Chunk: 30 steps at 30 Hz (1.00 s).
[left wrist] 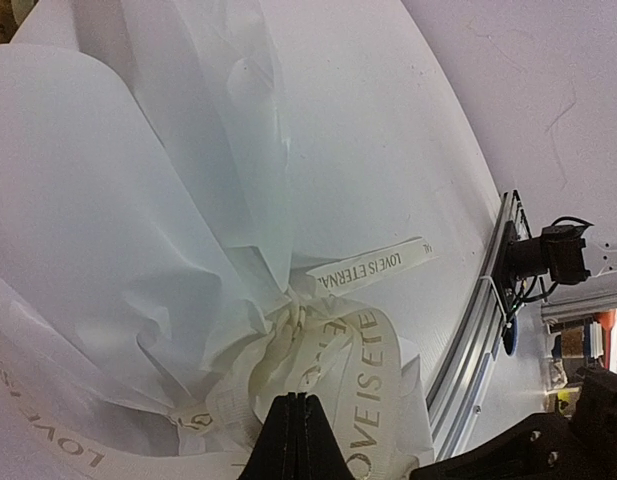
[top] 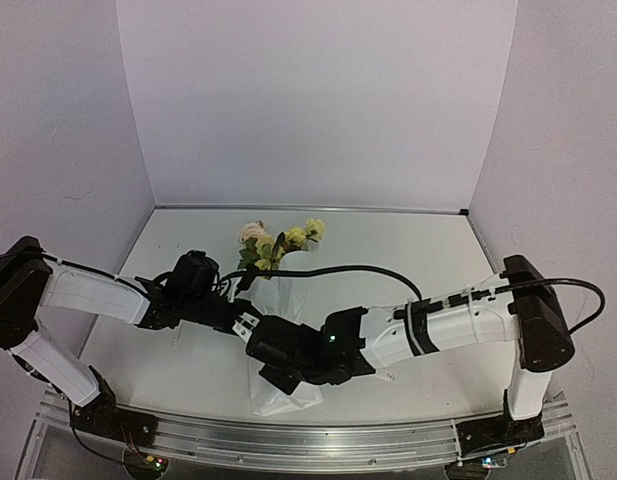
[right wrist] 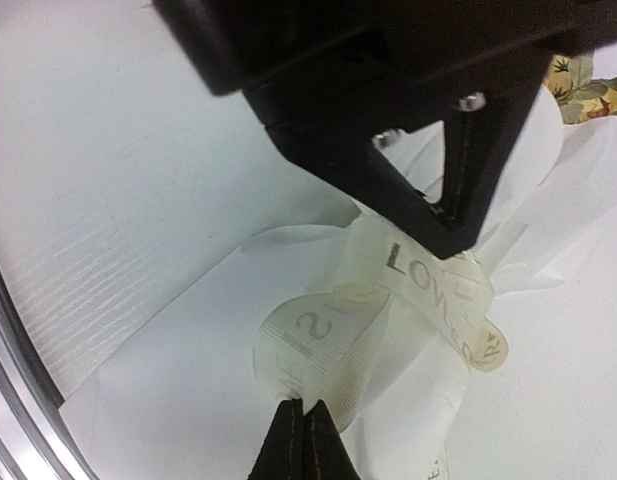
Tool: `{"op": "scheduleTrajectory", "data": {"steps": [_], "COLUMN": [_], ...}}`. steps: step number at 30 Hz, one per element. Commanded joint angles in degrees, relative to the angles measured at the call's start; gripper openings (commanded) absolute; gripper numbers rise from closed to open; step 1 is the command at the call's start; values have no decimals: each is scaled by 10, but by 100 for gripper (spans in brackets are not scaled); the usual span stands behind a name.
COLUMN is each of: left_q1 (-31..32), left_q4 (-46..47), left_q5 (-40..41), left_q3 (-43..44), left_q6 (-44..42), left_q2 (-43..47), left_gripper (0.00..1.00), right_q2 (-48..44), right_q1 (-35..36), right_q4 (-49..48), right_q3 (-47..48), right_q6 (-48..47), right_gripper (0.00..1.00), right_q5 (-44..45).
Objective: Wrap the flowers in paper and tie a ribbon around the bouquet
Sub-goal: Tie the ribbon around the folded bouquet.
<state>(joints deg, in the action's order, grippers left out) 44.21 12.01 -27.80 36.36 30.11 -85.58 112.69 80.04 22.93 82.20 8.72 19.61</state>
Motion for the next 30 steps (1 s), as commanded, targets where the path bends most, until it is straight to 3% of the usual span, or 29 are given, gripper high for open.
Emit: {"op": "scheduleTrajectory", "data": {"steps": [1, 30], "left_q1": [-4, -32], "left_q4": [3, -8], "left_q5": [20, 138], "left_q3": [12, -42], "left_q6": [3, 33], "left_q2": [10, 89], "left_gripper": [0, 0], "right_q2": [-45, -91], "right_q1": [-5, -52], "right_q4": [-9, -12], "right_q3": [-14, -107], "right_q6": [36, 127], "right_gripper": [0, 0], "right_q5": [21, -3]}}
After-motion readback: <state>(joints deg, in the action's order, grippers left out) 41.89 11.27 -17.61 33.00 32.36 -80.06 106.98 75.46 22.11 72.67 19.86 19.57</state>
